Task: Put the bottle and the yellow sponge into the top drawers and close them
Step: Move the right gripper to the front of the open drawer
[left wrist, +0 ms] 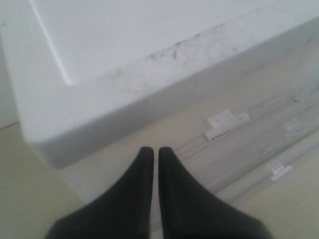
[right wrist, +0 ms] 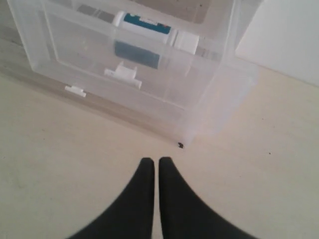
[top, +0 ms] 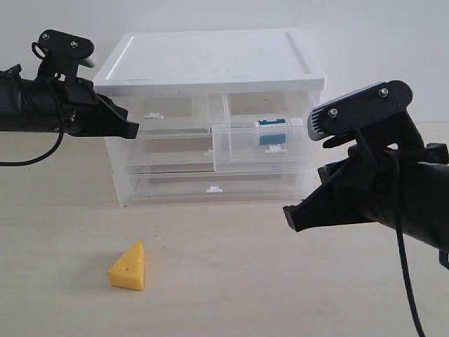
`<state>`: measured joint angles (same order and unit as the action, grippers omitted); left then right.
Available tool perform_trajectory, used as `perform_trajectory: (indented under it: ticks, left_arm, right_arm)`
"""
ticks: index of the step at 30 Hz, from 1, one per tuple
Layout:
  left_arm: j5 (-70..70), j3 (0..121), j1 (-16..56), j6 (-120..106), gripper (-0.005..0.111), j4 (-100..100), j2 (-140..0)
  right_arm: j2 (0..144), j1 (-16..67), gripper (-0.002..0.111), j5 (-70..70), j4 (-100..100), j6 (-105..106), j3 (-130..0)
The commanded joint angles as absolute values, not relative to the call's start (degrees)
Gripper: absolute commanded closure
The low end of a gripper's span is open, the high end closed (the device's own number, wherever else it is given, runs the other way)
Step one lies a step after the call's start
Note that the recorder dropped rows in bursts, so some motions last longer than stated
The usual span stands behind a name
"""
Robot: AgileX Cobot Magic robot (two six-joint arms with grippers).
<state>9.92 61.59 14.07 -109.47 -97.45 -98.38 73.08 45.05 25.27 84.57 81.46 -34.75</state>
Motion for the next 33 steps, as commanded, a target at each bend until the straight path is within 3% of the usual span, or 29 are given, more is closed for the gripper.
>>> perform_trajectory:
  ticks: [1, 14, 33]
  left_arm:
    - [10.48, 61.35, 13.89, -109.5, 0.103, -98.0, -98.39]
    - [7.47, 61.35, 13.89, -111.03, 0.103, -98.0, -98.39]
    - [5.63, 63.37, 13.89, -111.42, 0.103, -98.0, -101.43]
  right_arm:
    - [74.09, 45.16, 0.108, 26.17, 79.57, 76.33, -34.46]
    - [87.42, 45.16, 0.108, 29.68, 71.25, 66.63, -39.84]
    - [87.68, 45.16, 0.108, 33.19, 64.66, 58.48, -41.85]
